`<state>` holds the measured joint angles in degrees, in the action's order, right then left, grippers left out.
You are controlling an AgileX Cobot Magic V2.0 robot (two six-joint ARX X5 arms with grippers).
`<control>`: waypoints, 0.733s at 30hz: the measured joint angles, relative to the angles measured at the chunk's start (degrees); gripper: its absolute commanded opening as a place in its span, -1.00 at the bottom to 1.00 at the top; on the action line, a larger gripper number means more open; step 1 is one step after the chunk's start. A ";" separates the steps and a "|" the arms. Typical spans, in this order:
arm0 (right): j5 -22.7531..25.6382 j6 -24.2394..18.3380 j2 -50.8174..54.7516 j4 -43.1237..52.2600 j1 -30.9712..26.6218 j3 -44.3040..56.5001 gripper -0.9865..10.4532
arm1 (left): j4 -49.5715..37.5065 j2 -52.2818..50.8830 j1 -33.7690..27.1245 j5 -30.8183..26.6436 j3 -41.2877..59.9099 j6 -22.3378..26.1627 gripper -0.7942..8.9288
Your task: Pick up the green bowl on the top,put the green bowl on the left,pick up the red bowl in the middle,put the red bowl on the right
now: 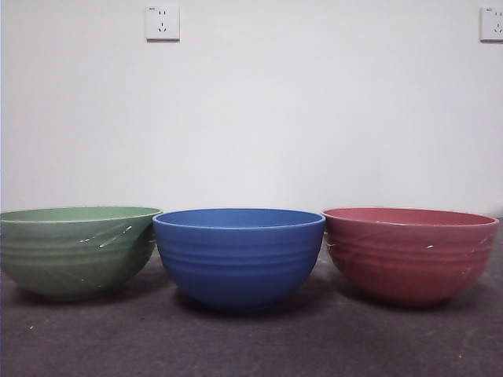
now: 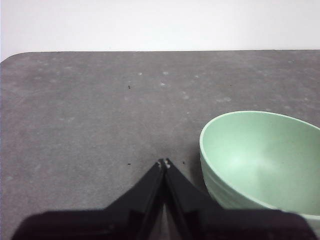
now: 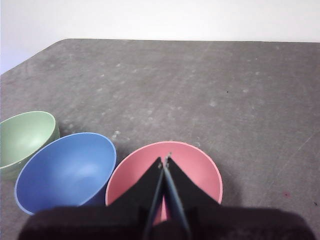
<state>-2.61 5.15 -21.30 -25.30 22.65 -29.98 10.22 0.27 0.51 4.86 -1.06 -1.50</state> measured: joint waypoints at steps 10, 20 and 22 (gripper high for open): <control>0.11 -2.86 1.36 -3.19 0.04 0.11 -0.86 | 0.00 0.00 0.00 0.00 0.00 0.00 -0.84; -4.92 -8.41 15.12 6.05 -13.75 15.32 -0.86 | 0.00 0.00 0.00 -0.09 0.00 -0.02 -0.84; -4.85 -7.80 17.49 9.33 -15.63 20.48 -0.86 | 0.00 0.00 0.00 -0.09 0.00 -0.02 -0.84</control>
<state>-7.46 -2.66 -3.81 -15.97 7.03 -9.50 10.22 0.27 0.51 4.78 -1.06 -1.52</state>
